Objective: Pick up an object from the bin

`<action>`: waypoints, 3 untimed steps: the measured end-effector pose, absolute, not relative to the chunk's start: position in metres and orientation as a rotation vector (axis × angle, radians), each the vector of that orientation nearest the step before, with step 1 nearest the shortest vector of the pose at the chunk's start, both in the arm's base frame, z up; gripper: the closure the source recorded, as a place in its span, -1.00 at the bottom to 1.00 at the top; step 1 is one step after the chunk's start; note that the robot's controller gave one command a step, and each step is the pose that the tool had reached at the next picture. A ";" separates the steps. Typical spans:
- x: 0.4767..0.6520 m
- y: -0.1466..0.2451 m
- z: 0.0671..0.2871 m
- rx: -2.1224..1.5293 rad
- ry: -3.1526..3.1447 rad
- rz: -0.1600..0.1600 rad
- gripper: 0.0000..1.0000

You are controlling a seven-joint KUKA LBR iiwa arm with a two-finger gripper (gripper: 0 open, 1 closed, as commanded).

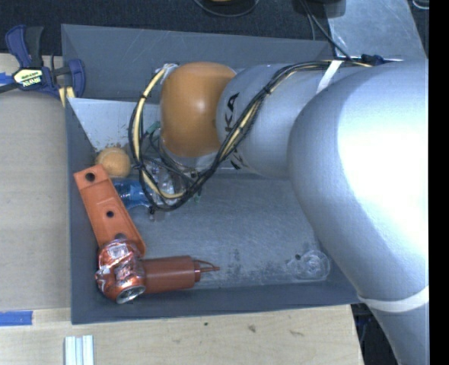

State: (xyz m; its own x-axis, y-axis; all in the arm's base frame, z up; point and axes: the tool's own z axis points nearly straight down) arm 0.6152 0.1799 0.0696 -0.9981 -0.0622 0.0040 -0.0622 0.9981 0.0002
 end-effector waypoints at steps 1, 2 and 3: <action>0.614 0.180 0.073 0.097 -3.133 0.000 1.00; 0.615 0.180 0.080 0.097 -3.136 -0.001 1.00; 0.614 0.179 0.088 0.097 -3.135 0.000 1.00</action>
Offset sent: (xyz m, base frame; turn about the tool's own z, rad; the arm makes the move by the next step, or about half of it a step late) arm 0.0000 0.0002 0.0146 0.0000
